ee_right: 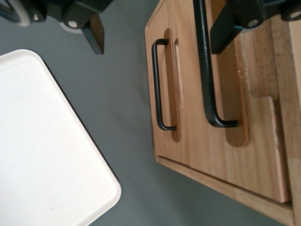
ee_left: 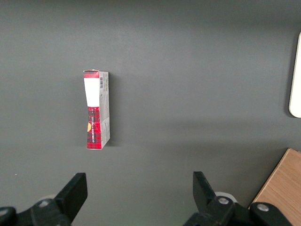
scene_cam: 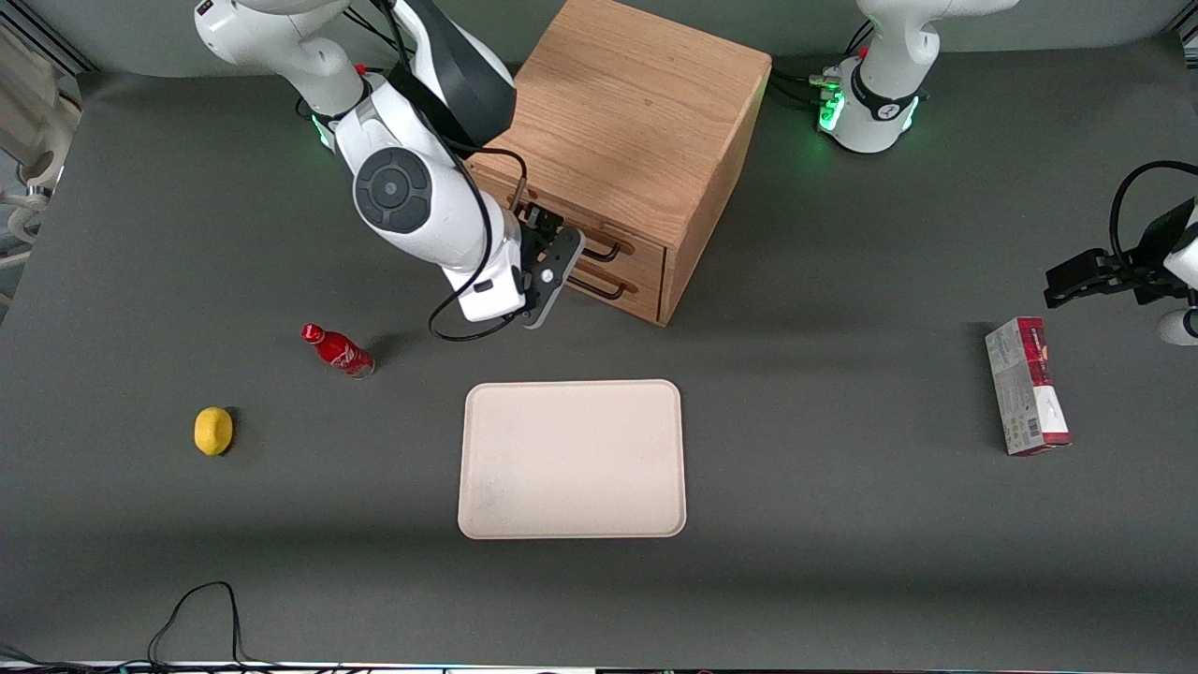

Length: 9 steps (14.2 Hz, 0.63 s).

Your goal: Open upper drawer

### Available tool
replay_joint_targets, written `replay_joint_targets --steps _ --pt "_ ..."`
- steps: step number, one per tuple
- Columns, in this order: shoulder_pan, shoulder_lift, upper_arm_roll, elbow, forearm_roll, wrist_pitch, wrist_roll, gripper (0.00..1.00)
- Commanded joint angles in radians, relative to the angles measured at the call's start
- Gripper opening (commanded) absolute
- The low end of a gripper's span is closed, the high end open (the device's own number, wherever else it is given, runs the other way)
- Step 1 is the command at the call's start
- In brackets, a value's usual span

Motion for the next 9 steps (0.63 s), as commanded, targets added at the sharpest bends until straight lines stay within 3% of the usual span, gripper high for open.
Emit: replay_joint_targets --steps 1,9 --pt "0.028 0.003 -0.013 -0.003 0.026 0.006 -0.030 1.00" --pt "0.043 0.002 -0.013 -0.052 0.022 0.029 -0.036 1.00"
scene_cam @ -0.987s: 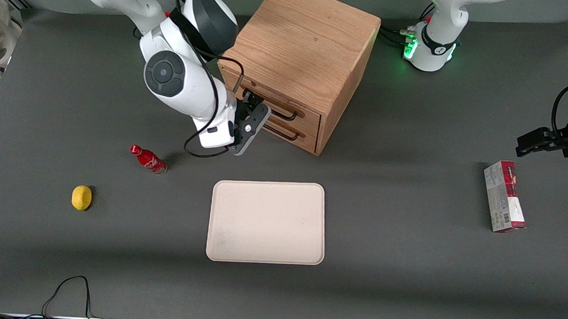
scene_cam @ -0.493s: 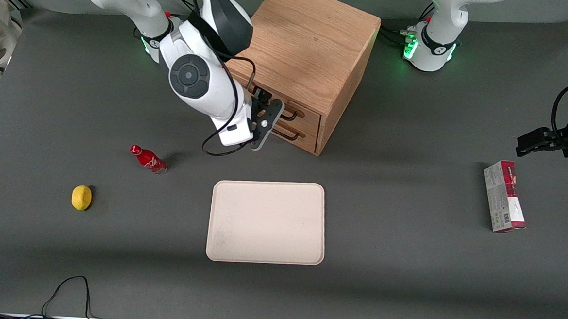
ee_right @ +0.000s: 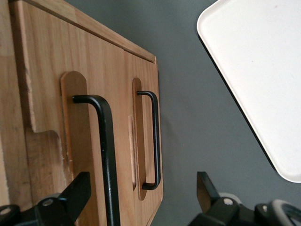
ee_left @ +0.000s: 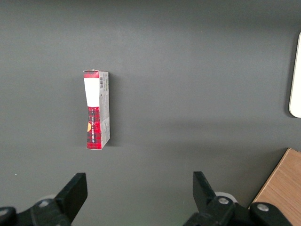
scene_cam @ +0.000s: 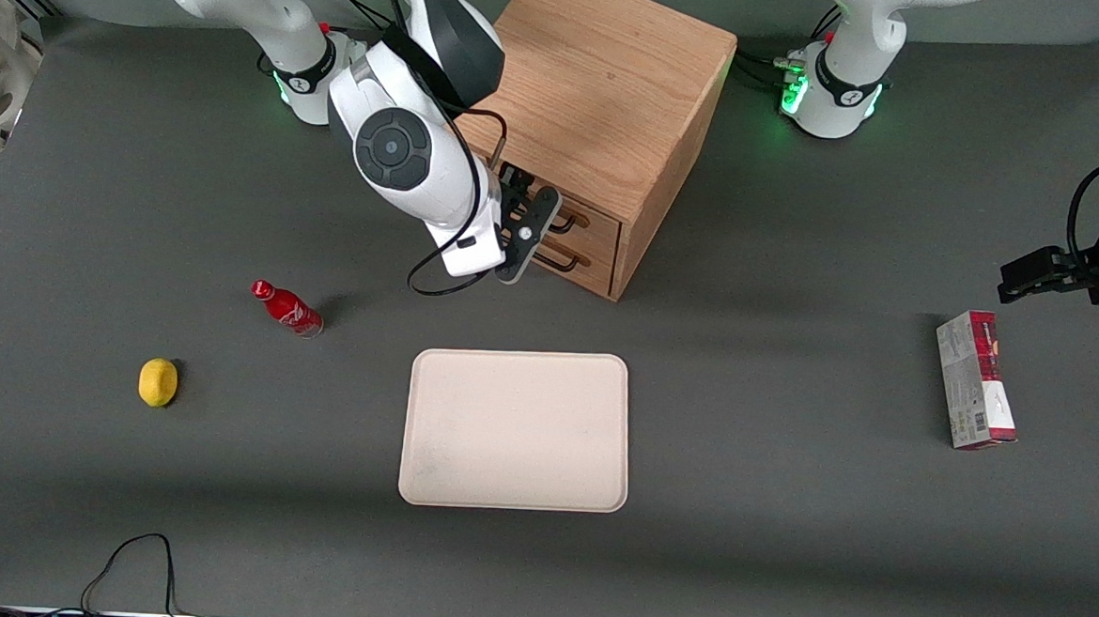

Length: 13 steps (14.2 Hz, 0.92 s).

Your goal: Open upper drawer

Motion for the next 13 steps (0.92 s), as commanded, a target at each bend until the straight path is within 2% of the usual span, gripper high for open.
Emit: replay_joint_targets --steps 1,13 --pt "0.009 -0.008 -0.012 -0.027 0.022 0.022 -0.033 1.00" --pt "0.015 -0.020 -0.015 -0.104 0.020 0.108 -0.077 1.00"
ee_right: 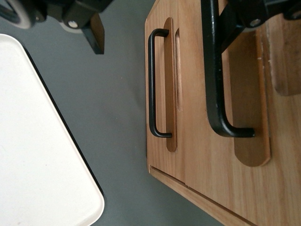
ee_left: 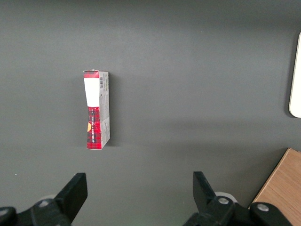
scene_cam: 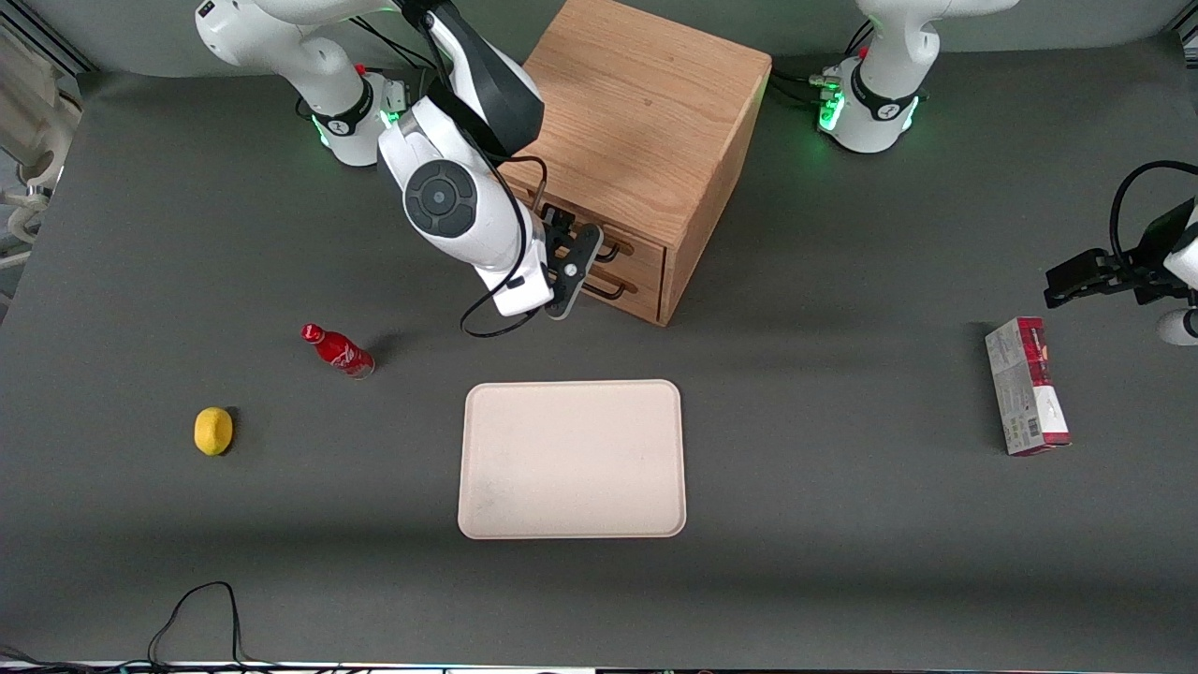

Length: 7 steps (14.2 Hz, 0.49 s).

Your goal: Open upper drawer

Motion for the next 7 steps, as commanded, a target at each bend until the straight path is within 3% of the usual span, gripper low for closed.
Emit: replay_joint_targets --steps 1,7 --pt "0.010 -0.017 -0.017 -0.032 0.020 0.029 -0.030 1.00" --pt "0.002 -0.016 -0.023 -0.025 0.014 0.052 -0.030 1.00"
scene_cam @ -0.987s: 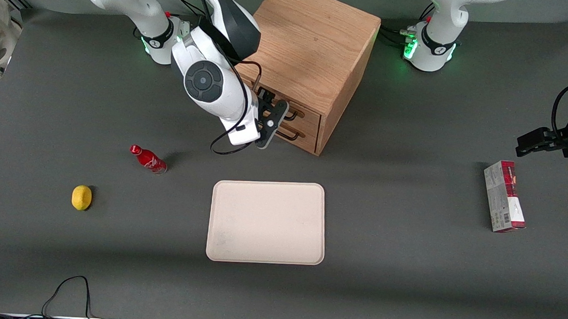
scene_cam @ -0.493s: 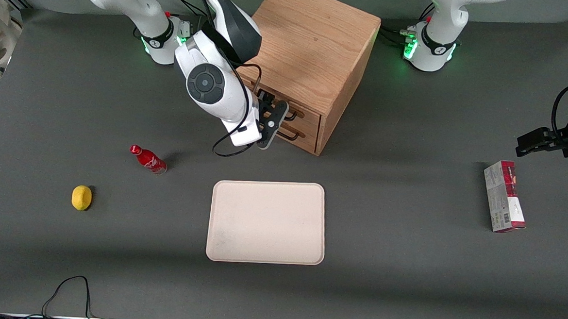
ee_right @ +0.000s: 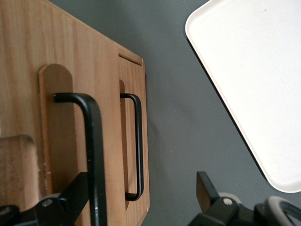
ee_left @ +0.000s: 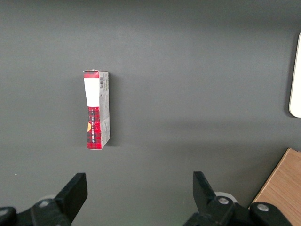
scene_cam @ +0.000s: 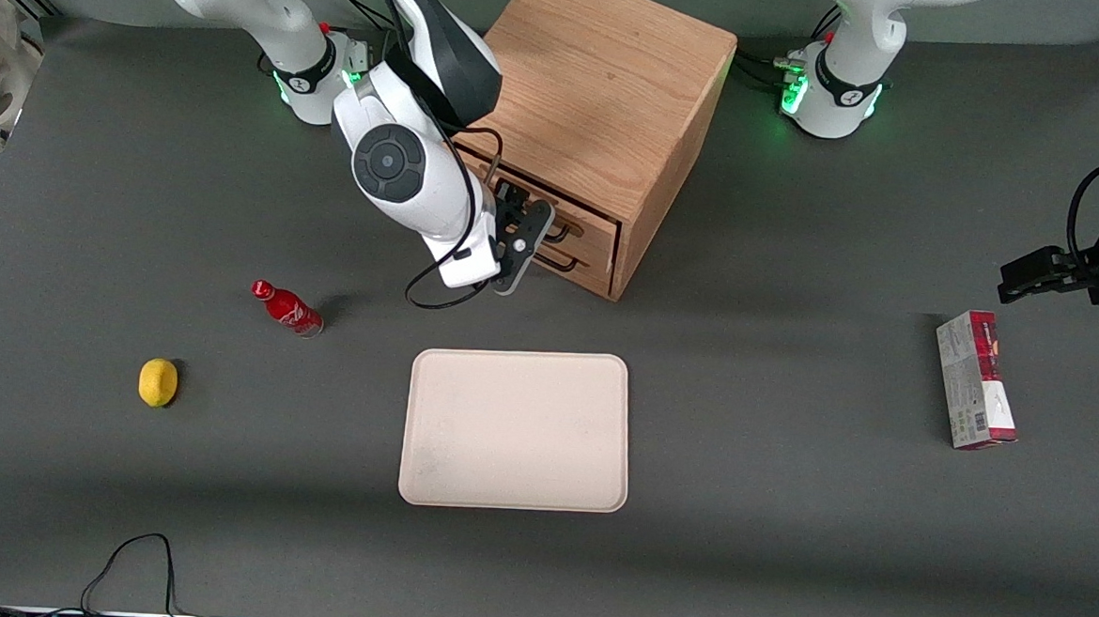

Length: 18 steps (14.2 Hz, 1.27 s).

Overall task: Open upper drawer
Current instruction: 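Pull the upper drawer outward by its handle with the right gripper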

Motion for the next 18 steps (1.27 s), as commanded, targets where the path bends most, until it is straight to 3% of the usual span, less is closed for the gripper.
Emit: replay_joint_targets --steps 1,18 --pt "0.003 -0.016 -0.008 -0.022 0.014 0.026 -0.028 1.00" --pt "-0.039 0.003 -0.060 0.011 0.012 0.028 -0.029 1.00"
